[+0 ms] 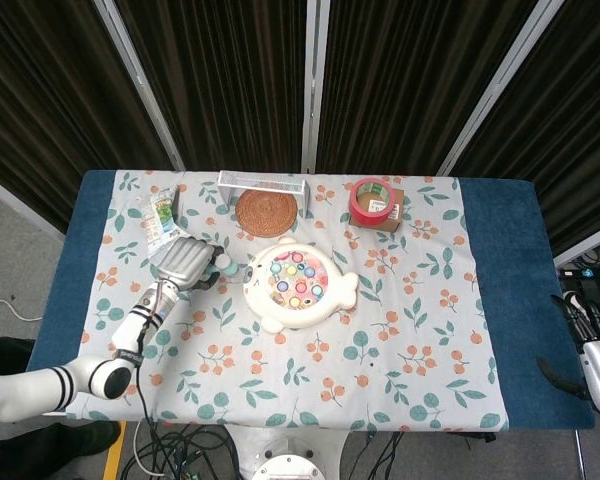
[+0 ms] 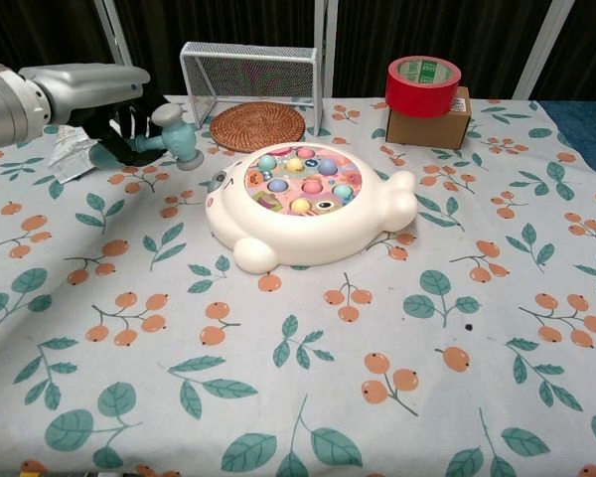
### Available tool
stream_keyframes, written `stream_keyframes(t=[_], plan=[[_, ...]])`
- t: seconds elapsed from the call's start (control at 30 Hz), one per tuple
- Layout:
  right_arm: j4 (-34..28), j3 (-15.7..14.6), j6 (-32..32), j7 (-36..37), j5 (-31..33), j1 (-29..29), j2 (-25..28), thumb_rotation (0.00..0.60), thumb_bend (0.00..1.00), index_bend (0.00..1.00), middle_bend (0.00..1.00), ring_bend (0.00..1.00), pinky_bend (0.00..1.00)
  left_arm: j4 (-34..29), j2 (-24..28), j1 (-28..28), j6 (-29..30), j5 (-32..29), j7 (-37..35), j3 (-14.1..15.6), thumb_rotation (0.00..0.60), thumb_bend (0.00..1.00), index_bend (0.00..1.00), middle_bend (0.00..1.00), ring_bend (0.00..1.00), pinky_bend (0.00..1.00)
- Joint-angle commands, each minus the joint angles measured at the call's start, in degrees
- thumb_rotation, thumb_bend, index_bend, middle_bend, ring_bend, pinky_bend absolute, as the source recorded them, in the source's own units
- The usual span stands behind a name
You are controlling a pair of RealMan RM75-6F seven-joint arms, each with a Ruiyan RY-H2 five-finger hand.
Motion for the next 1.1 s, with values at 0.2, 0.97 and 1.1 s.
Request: stream_keyframes(t=[0.2,0.97,1.1], plan=[[-0.3,0.0,0.0,-0.2,0.3,-0.1,0.1,0.6,0.19,0.07,0.16,0.0,0.0,8.4,-4.5,2.3,-2.3,2.9,-4.2,0.6,0.6,0.5,0.61,0.56,0.42,0.37],[-0.7,0.0,-0.2,-0.7,0.2,0.1,0.2,0.6,0.19,0.07,0.16,0.0,0.0,9.4,-6.1,4.6,-3.5,4.0,-2.5,-0.8,0.6,0.27,0.44,0.46,0.33,0.34],[-0.9,0.0,-0.2,-0.9,0.2,0.1,0.2,0.6,0.19,0.07,0.16,0.0,0.0,9.8,-6.2,4.5,-3.9,3.6,-2.7,-1.9,0.6,0.26,0.44,0.45,0.32,0.34]])
